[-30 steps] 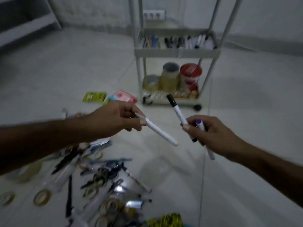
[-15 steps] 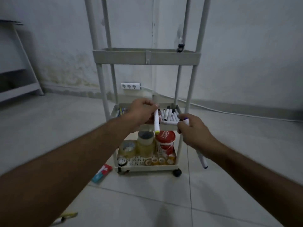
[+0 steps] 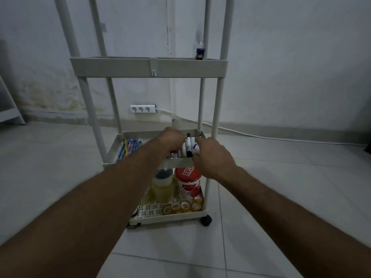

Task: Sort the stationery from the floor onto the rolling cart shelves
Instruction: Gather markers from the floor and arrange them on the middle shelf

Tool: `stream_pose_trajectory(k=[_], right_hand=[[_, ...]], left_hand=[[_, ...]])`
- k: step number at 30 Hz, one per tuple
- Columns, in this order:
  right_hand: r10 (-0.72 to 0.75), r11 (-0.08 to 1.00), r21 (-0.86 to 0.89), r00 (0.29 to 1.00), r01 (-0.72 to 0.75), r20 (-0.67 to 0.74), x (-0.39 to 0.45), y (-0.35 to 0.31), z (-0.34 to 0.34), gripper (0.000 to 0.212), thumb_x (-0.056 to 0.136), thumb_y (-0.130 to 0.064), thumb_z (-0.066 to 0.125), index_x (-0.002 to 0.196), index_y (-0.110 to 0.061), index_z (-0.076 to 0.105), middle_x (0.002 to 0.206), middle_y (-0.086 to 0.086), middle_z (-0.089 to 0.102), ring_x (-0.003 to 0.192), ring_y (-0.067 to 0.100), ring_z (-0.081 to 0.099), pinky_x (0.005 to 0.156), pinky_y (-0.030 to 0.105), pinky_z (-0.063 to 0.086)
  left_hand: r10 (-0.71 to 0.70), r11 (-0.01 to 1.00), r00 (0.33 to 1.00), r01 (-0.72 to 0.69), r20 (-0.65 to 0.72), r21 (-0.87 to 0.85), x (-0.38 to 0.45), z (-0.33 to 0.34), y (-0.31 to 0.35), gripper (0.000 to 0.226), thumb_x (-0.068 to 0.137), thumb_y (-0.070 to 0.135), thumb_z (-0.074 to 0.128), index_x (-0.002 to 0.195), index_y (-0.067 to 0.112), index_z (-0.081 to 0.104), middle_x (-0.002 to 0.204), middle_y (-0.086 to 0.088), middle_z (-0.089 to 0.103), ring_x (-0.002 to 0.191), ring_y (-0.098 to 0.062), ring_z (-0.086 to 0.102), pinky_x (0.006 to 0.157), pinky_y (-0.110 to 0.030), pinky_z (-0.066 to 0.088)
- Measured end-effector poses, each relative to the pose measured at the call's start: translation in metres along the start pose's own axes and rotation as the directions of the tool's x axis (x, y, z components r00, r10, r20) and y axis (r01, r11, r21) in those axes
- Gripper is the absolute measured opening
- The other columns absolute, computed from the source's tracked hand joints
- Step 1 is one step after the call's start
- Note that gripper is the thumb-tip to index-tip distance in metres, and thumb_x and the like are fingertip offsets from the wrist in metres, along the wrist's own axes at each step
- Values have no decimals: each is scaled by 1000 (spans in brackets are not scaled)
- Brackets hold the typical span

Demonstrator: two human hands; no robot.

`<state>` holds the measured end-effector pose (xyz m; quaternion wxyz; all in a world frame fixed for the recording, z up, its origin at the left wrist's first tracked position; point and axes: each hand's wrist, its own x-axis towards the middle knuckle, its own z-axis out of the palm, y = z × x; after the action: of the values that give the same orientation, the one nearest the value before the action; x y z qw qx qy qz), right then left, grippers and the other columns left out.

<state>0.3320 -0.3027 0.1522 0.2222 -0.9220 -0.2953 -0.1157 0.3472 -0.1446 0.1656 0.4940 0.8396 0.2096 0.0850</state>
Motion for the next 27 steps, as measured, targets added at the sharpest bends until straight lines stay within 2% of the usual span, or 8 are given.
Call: stream_pose_trajectory(k=[4, 8, 11, 14, 18, 21, 24, 27], right_hand=[[-14, 998, -53, 998, 17, 57, -6, 0, -6, 33, 95, -20, 58, 127, -19, 54, 115, 7, 61, 93, 22, 61, 74, 29, 49], [75, 933, 330, 974, -144, 213, -13, -3, -27, 27, 96, -29, 57, 120, -21, 48, 103, 1, 59, 88, 15, 60, 66, 28, 50], [98, 763, 581, 939, -283, 329, -1, -15, -50, 15, 102, -19, 46, 113, -14, 56, 99, 6, 58, 87, 19, 55, 75, 35, 50], [35, 679, 688, 948, -255, 316, 21, -32, -64, 15, 102, -11, 50, 111, -8, 62, 104, 11, 64, 93, 25, 62, 88, 39, 56], [49, 815, 568, 990, -117, 134, 60, -57, -61, 30, 100, -28, 60, 118, -5, 64, 95, 9, 66, 87, 25, 68, 83, 39, 60], [105, 919, 382, 994, -100, 7, 93, -62, -52, 34, 97, -28, 62, 114, 2, 60, 101, 15, 66, 94, 31, 68, 80, 39, 57], [92, 989, 118, 996, -94, 21, 115, -58, -46, 27, 97, -23, 60, 104, 0, 47, 121, 19, 60, 110, 34, 63, 86, 33, 53], [137, 991, -14, 988, -136, 70, 129, -53, -42, 19, 94, -14, 64, 104, -4, 52, 107, 14, 60, 98, 28, 65, 76, 29, 54]], left_hand=[[25, 999, 1000, -25, 8, 48, -9, -3, -6, 35, 94, 1, 48, 123, 3, 68, 117, -22, 70, 91, -25, 67, 82, -37, 58], [56, 998, 998, -56, -2, 15, -27, -15, -14, 39, 91, 5, 53, 122, 20, 72, 104, -11, 73, 94, -28, 71, 81, -37, 59], [94, 995, 995, -94, 24, 16, -41, -22, -24, 30, 95, 15, 62, 125, 18, 69, 109, -7, 71, 94, -19, 65, 78, -31, 54], [161, 983, 987, -162, 11, 91, -51, -31, -29, 32, 98, 16, 60, 129, 12, 66, 119, -8, 68, 102, -19, 62, 84, -30, 50], [270, 919, 961, -277, 62, 282, -61, -40, -29, 35, 101, 21, 57, 134, 10, 62, 131, -9, 65, 112, -20, 61, 91, -30, 49], [321, 851, 930, -367, 180, 377, -63, -37, -30, 51, 98, 43, 60, 146, 29, 50, 144, -9, 54, 126, -25, 56, 98, -34, 48], [349, 723, 883, -466, 313, 510, -57, -25, -32, 61, 93, 64, 54, 149, 44, 40, 153, -11, 41, 139, -36, 39, 112, -54, 37], [361, 573, 851, -525, 381, 630, -54, -10, -32, 58, 94, 70, 42, 148, 51, 35, 157, -6, 33, 145, -37, 26, 114, -64, 28]])
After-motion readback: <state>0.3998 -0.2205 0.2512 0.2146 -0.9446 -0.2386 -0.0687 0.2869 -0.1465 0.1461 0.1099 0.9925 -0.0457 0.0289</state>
